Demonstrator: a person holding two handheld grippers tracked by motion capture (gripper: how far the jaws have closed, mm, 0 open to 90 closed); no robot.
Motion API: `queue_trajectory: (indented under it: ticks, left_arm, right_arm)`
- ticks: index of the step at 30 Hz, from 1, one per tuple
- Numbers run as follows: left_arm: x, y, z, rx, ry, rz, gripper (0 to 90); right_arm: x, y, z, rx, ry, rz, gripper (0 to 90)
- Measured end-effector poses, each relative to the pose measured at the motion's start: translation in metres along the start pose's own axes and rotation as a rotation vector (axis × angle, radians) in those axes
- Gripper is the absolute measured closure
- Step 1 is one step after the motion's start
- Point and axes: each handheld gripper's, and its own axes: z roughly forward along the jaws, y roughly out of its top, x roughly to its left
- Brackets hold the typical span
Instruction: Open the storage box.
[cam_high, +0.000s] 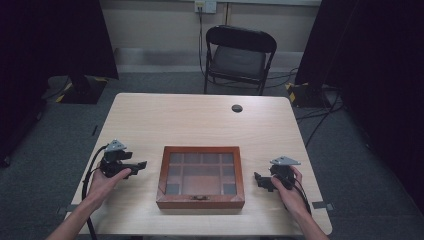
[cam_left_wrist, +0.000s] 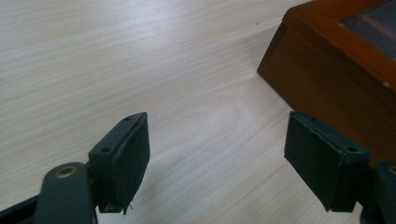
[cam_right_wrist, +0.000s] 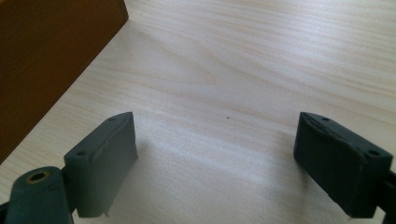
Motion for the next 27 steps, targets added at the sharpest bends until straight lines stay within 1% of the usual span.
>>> queue_trajectory:
  ticks: [1, 3, 4, 7, 10, 13, 14, 16, 17, 18, 19, 21, 22, 23, 24, 25, 26, 27]
  left_arm:
    - [-0.001, 0.001, -0.001, 0.002, -0.004, 0.006, 22.7]
    - [-0.005, 0.004, -0.003, -0.001, -0.044, -0.012, 25.3]
    - [-0.007, 0.005, -0.004, -0.012, -0.06, -0.019, 25.4]
    - [-0.018, 0.011, -0.007, -0.02, -0.062, 0.024, 26.5]
    - [-0.03, 0.016, -0.008, -0.032, -0.092, 0.051, 26.8]
    - [-0.041, 0.02, -0.009, -0.038, -0.132, 0.068, 27.5]
    - [-0.044, 0.021, -0.01, -0.044, -0.143, 0.068, 27.4]
    - [-0.05, 0.023, -0.011, -0.054, -0.143, 0.093, 27.5]
    - [-0.053, 0.024, -0.012, -0.061, -0.151, 0.082, 28.3]
    - [-0.056, 0.026, -0.013, -0.061, -0.163, 0.088, 30.3]
    - [-0.059, 0.026, -0.013, -0.063, -0.166, 0.087, 30.0]
    - [-0.066, 0.028, -0.015, -0.074, -0.187, 0.095, 30.2]
    - [-0.07, 0.029, -0.015, -0.076, -0.187, 0.112, 30.9]
    - [-0.073, 0.03, -0.015, -0.077, -0.191, 0.122, 29.4]
    - [-0.076, 0.031, -0.015, -0.07, -0.204, 0.131, 27.4]
    - [-0.081, 0.032, -0.014, -0.063, -0.248, 0.107, 28.0]
    - [-0.081, 0.032, -0.014, -0.063, -0.248, 0.107, 27.3]
    - [-0.083, 0.033, -0.014, -0.061, -0.264, 0.097, 27.3]
  right_arm:
    - [0.0, 0.0, 0.0, 0.0, 0.0, -0.001, 12.4]
    - [0.0, 0.0, 0.0, 0.0, 0.001, -0.001, 12.4]
    - [0.0, 0.0, 0.0, 0.0, 0.001, -0.001, 12.4]
    - [0.0, 0.0, 0.0, -0.001, 0.001, -0.001, 12.4]
    - [0.0, 0.0, 0.0, 0.0, 0.001, 0.0, 12.4]
    - [0.0, 0.0, 0.0, 0.0, 0.001, 0.0, 12.4]
    - [0.0, 0.0, 0.0, 0.0, 0.001, -0.002, 12.4]
    - [0.0, 0.0, 0.0, 0.001, 0.003, 0.0, 12.4]
    - [0.0, 0.0, 0.0, 0.001, 0.003, 0.0, 12.4]
    - [0.0, 0.0, 0.0, 0.001, 0.003, 0.0, 12.4]
    - [0.0, 0.0, 0.0, 0.002, 0.003, -0.001, 12.4]
    - [-0.001, 0.0, 0.0, 0.0, 0.004, -0.004, 12.4]
    - [-0.001, 0.0, 0.0, 0.0, 0.004, -0.005, 12.4]
    - [-0.001, 0.0, 0.0, -0.001, 0.004, -0.006, 12.4]
    - [-0.001, 0.0, 0.0, 0.0, 0.004, -0.004, 12.4]
    - [-0.001, 0.0, 0.0, 0.0, 0.004, -0.004, 12.3]
    - [-0.001, 0.0, 0.0, 0.0, 0.004, -0.004, 12.3]
    - [-0.001, 0.0, 0.0, 0.0, 0.004, -0.003, 12.4]
